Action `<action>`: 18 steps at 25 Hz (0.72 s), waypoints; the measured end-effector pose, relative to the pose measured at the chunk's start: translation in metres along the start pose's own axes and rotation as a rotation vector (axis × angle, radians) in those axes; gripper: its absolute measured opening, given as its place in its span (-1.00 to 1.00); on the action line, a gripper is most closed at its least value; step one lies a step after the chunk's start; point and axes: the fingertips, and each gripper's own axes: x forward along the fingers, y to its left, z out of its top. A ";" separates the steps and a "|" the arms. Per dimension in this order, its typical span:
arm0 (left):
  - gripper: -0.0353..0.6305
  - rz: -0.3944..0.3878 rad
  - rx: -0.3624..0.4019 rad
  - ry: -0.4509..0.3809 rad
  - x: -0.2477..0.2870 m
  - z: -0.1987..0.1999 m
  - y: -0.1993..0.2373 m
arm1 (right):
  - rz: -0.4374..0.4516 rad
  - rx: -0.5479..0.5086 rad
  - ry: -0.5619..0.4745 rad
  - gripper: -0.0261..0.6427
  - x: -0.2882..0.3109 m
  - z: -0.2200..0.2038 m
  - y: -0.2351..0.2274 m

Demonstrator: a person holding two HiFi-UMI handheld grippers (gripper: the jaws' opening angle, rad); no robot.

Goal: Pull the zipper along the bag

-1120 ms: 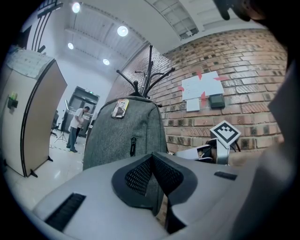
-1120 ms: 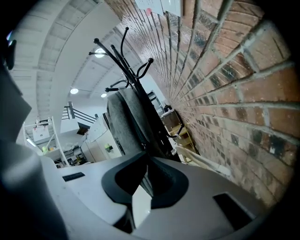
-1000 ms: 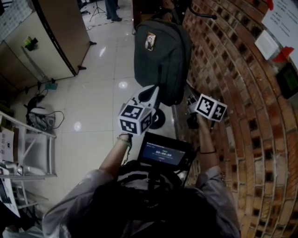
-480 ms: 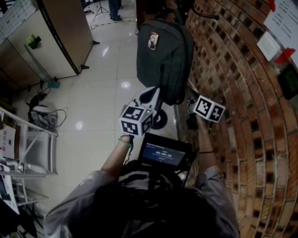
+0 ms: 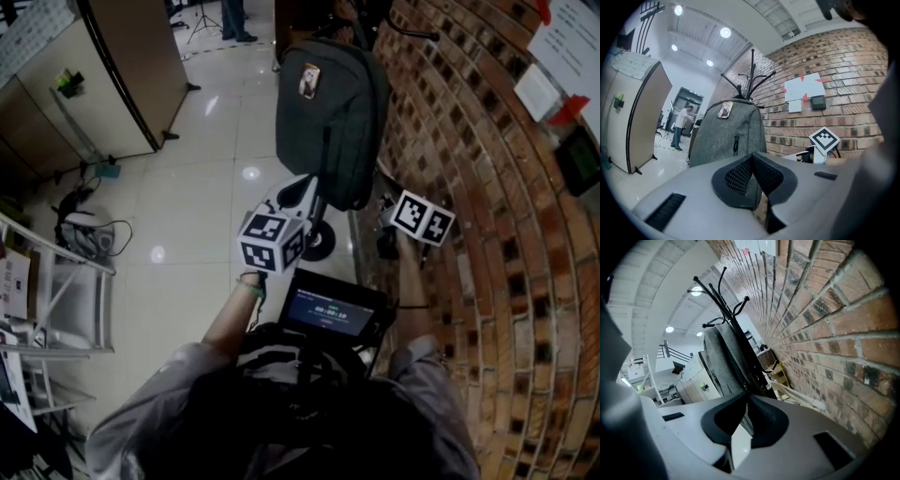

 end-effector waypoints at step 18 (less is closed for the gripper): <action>-0.88 -0.027 -0.012 0.007 -0.030 -0.008 -0.017 | -0.045 -0.216 -0.218 -0.93 -0.088 -0.018 0.069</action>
